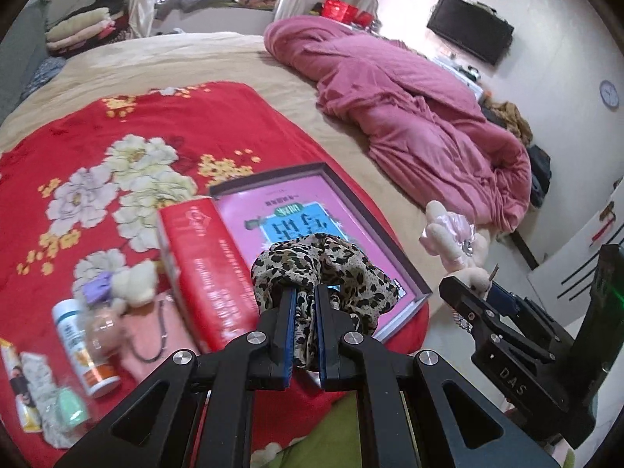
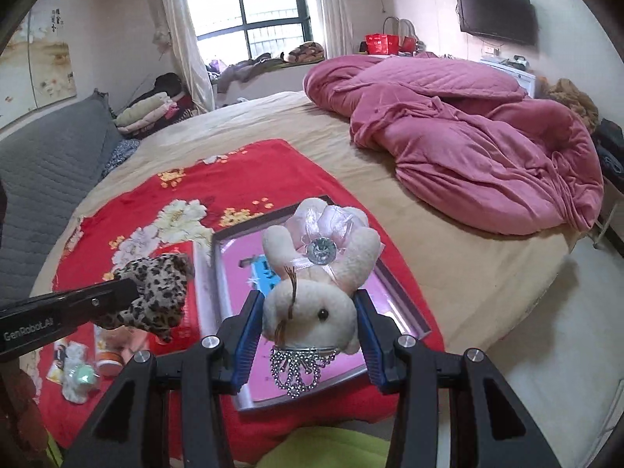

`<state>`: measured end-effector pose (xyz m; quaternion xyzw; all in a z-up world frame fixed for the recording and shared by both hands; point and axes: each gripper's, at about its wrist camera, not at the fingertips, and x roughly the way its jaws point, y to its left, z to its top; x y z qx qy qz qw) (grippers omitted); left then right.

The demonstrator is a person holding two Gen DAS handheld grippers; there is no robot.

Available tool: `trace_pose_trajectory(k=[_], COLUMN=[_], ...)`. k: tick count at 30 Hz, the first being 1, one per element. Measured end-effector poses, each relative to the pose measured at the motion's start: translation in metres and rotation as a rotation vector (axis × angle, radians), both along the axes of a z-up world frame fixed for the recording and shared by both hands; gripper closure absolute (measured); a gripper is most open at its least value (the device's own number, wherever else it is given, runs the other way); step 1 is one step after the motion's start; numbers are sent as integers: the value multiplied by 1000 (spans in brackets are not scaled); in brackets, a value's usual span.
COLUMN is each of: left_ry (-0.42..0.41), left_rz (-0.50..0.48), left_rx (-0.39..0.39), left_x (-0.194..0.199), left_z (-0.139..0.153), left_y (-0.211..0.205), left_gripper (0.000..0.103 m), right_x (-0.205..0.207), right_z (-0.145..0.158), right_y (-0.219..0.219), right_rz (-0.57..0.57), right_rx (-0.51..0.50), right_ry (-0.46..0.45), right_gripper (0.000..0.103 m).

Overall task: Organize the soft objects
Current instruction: 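Carry the scrunchie and bunny over the pink tray with both grippers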

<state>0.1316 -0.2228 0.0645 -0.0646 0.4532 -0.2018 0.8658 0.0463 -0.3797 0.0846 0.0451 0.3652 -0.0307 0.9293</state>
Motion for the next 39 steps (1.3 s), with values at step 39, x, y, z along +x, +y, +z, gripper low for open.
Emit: trace_pose_trajectory(k=[39], left_ry=[144], left_rz=[-115], left_rx=[209], left_x=[50], left_z=[-119], left_y=[-100], left_gripper=[91], right_x=[66], right_z=[-113], right_y=[-60], right_rz=[11], right_rx=[83], right_ry=[203], right_gripper=[49])
